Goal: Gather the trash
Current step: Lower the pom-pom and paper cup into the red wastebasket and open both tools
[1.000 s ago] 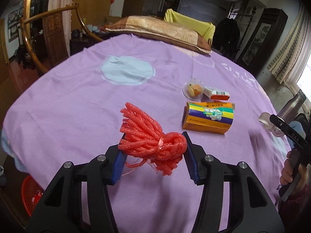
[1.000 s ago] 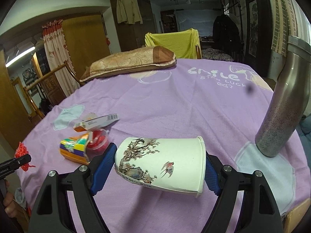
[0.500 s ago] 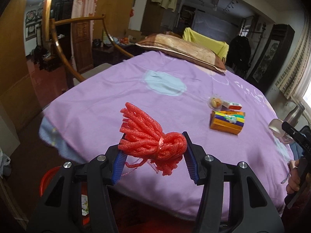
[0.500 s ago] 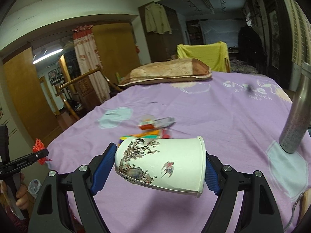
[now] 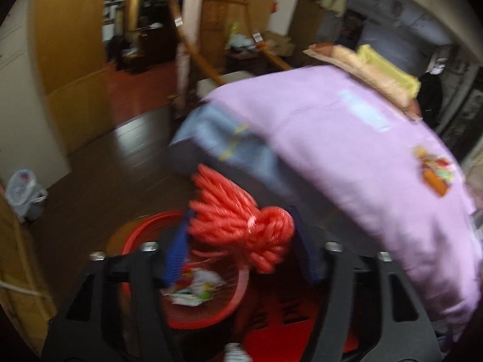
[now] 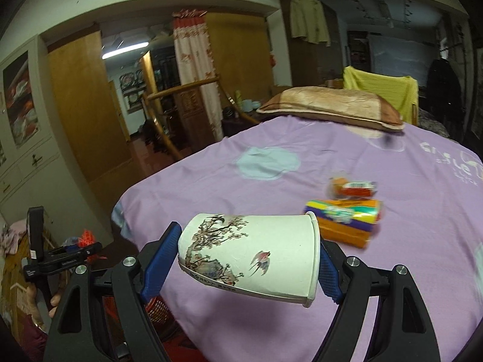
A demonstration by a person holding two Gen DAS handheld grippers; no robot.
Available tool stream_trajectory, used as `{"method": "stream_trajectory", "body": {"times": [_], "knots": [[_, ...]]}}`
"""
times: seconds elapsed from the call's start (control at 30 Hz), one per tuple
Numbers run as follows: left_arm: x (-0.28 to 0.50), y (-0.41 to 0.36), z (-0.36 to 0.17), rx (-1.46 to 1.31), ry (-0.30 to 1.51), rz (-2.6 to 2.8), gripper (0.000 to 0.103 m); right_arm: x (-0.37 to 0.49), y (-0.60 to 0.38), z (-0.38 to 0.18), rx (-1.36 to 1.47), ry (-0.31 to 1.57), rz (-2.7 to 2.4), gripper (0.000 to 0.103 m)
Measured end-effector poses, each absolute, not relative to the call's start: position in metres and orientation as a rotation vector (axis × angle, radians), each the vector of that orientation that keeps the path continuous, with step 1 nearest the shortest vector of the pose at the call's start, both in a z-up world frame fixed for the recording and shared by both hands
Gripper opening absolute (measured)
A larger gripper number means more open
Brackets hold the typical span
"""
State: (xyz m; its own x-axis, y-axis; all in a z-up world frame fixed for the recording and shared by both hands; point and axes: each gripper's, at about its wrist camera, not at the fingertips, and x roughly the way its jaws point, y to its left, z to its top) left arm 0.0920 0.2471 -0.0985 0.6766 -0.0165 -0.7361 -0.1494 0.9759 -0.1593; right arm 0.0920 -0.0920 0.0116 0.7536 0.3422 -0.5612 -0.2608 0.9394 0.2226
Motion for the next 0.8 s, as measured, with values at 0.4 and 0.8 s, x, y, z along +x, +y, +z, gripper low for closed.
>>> {"method": "stream_trajectory", "body": {"times": [0.4, 0.8], "knots": [[0.083, 0.313, -0.134, -0.284, 0.846, 0.235, 0.096, 0.111, 0.034, -0.001, 0.008, 0.735, 0.504, 0.08], [0.065, 0.376, -0.149, -0.315, 0.84, 0.386, 0.096, 0.115, 0.165, -0.028, -0.116, 0.86, 0.74, 0.08]]}}
